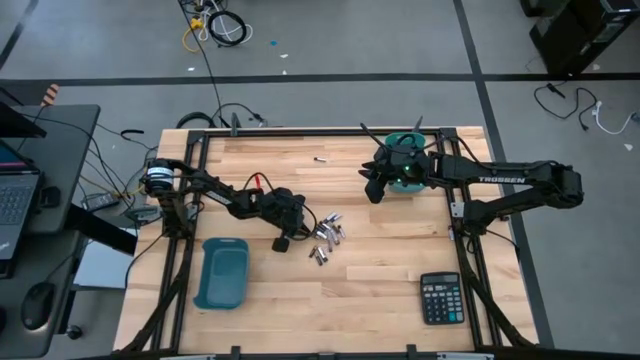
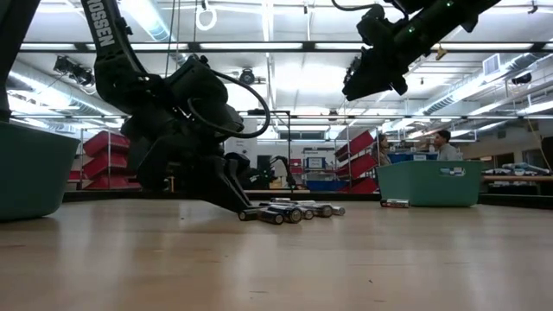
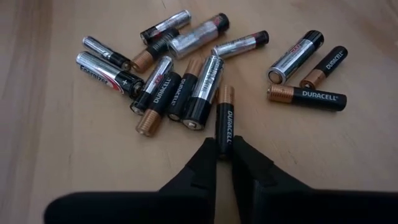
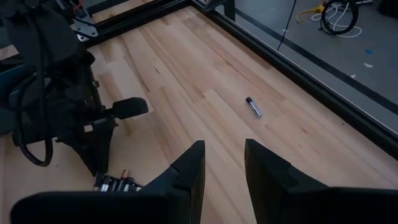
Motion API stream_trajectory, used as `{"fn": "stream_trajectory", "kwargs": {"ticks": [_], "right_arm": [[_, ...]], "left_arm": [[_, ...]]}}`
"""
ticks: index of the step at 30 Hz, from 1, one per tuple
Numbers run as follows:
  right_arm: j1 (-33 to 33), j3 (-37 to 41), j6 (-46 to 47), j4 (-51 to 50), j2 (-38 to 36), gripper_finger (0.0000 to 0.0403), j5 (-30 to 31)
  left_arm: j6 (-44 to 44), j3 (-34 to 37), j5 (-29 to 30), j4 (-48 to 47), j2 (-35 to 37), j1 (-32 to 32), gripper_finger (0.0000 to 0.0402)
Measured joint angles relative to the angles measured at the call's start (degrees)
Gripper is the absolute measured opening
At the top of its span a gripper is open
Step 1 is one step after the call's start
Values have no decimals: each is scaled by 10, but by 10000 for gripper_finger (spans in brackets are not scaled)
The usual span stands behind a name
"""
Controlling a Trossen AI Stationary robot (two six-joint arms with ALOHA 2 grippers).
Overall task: Sort batteries
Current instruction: Put the black battery into the green bin
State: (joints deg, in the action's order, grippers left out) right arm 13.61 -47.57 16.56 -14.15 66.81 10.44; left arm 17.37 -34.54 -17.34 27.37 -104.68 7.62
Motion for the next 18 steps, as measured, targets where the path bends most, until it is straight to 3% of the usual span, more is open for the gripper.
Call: {"fn": "stream_trajectory", "kwargs": {"ticks": [18], "right_arm": [[-4,0,-3,0,0,98,0]], "left_arm": [[3,3,-38,31,4,2,24]]}}
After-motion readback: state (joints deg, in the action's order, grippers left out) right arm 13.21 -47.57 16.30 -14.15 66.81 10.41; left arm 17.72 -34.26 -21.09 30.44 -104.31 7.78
